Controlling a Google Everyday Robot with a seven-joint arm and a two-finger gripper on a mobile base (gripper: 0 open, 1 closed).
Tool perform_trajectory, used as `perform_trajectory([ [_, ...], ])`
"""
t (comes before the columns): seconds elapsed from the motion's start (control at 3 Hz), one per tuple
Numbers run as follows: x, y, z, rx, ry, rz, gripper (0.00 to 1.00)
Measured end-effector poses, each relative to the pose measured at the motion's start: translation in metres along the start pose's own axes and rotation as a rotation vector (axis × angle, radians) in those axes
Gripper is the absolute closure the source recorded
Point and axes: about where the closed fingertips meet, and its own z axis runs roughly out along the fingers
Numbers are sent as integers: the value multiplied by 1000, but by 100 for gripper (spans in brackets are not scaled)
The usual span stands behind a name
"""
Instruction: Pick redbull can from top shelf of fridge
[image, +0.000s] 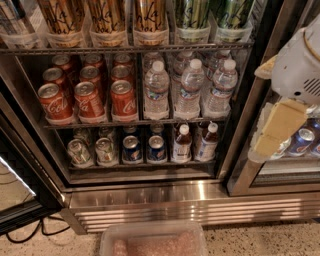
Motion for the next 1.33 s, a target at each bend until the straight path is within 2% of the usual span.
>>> perform_trajectory([
  [0.33,-36,17,17,-20,-71,-39,0],
  [0.67,-95,33,24,-27,-165,-150,0],
  [1.0,-149,53,37,-71,-233,-261,0],
  [1.33,-149,53,37,-71,-233,-261,0],
])
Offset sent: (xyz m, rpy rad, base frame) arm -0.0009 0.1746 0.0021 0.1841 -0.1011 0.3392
